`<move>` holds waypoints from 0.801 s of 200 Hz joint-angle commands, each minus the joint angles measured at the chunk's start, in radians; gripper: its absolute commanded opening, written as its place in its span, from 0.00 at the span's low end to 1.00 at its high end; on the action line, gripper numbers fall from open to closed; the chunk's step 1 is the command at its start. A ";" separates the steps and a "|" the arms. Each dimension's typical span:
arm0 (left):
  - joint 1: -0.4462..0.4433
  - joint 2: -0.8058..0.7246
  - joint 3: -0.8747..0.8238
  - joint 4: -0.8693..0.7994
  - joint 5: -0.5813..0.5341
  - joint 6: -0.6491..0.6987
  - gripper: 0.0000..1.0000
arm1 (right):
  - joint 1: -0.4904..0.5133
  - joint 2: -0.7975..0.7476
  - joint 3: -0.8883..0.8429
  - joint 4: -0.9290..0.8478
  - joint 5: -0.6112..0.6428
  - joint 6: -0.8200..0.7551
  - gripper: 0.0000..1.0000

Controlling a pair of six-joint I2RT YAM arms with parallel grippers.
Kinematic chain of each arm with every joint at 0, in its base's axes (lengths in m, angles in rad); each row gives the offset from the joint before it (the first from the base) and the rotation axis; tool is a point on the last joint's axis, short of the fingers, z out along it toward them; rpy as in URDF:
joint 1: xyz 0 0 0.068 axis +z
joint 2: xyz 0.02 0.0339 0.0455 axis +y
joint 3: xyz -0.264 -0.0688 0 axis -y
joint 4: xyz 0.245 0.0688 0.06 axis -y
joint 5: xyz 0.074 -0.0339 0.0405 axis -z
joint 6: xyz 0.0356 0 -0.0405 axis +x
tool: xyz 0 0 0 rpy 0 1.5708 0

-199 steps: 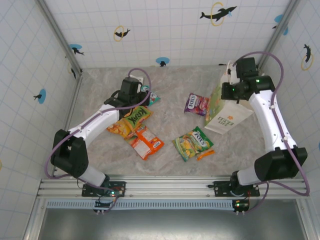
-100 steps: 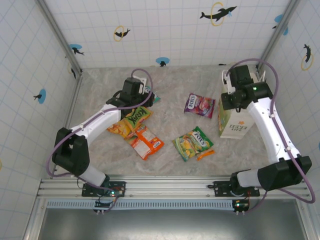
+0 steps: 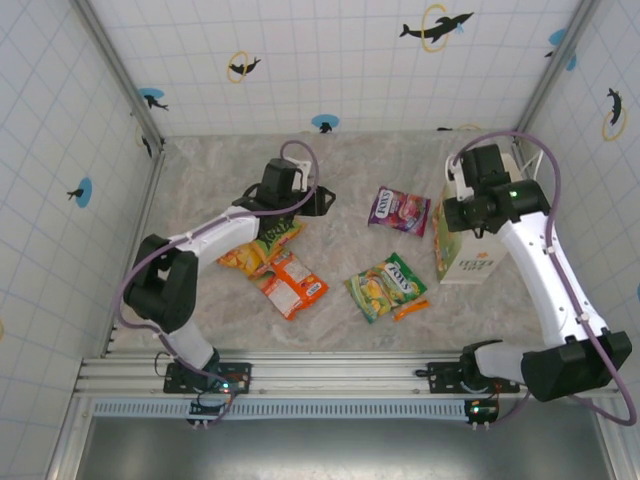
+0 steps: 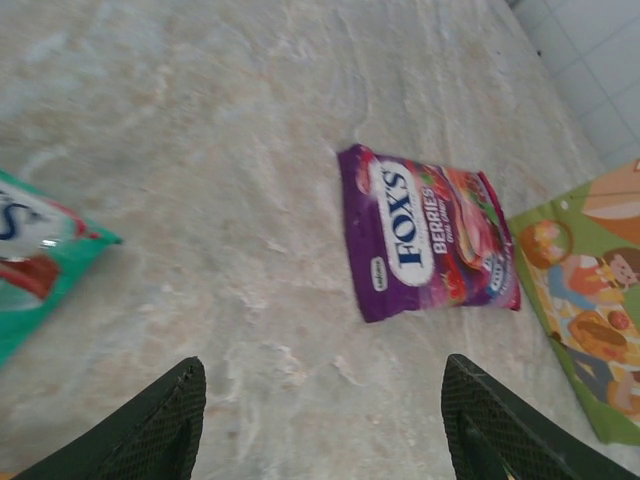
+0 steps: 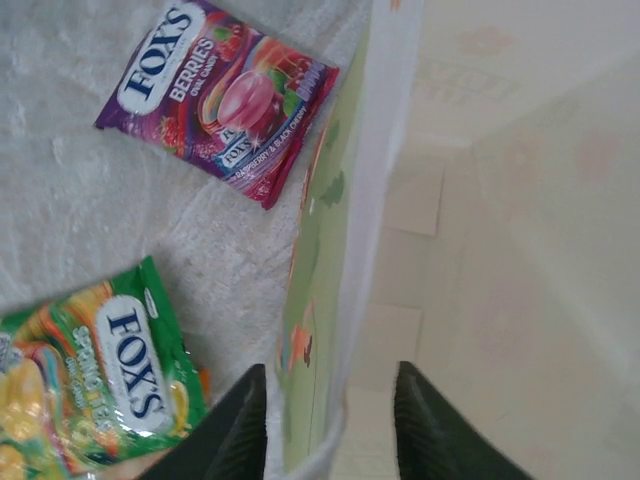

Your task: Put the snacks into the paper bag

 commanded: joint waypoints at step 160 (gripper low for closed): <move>-0.123 0.373 0.226 0.185 0.167 -0.234 0.60 | 0.004 -0.152 0.084 0.040 -0.044 0.067 0.17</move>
